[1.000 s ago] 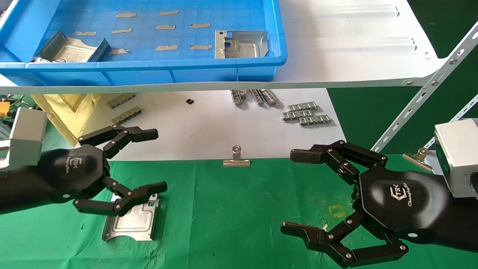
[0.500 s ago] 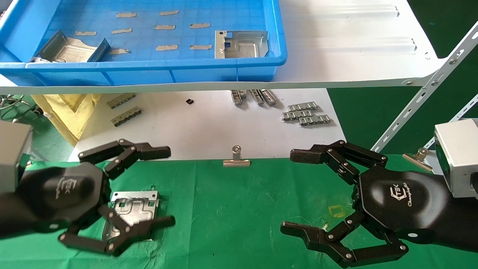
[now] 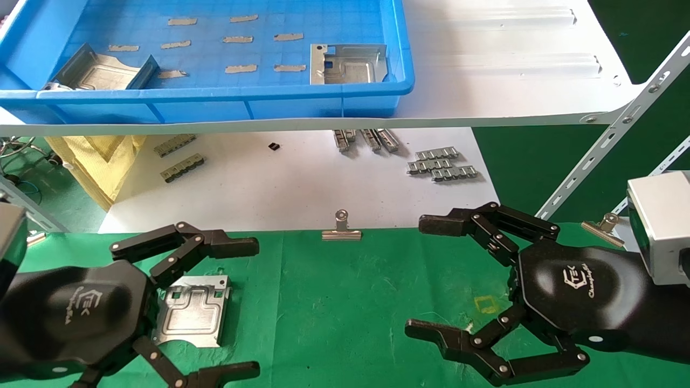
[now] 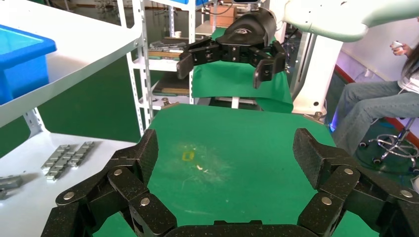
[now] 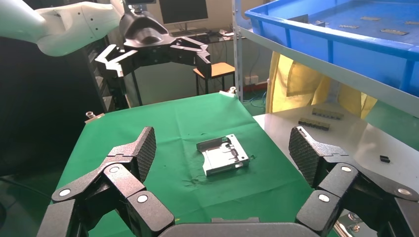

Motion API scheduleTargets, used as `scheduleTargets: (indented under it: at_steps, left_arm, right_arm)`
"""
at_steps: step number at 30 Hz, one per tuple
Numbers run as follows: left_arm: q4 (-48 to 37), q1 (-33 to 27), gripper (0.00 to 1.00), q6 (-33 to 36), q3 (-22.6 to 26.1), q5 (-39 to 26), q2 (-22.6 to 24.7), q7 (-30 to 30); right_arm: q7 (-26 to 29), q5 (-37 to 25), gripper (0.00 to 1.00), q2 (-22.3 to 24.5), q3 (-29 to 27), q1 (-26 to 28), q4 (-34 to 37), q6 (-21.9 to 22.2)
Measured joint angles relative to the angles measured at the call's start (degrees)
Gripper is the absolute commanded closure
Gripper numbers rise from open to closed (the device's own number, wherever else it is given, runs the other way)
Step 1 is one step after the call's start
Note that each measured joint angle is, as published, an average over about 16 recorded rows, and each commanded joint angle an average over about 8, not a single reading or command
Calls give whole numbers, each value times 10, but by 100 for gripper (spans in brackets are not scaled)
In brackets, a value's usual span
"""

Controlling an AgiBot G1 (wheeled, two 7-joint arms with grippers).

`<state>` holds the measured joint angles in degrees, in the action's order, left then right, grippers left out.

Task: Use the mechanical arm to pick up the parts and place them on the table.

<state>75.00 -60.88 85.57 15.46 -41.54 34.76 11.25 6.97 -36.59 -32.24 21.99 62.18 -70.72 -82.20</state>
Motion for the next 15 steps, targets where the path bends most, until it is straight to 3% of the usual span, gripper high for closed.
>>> scheduleTargets:
  at_steps: [15]
  left_arm:
    - [-8, -4, 0, 0, 3, -1, 1, -3]
  right_arm:
    - [0, 0, 0, 0, 0, 0, 0, 0]
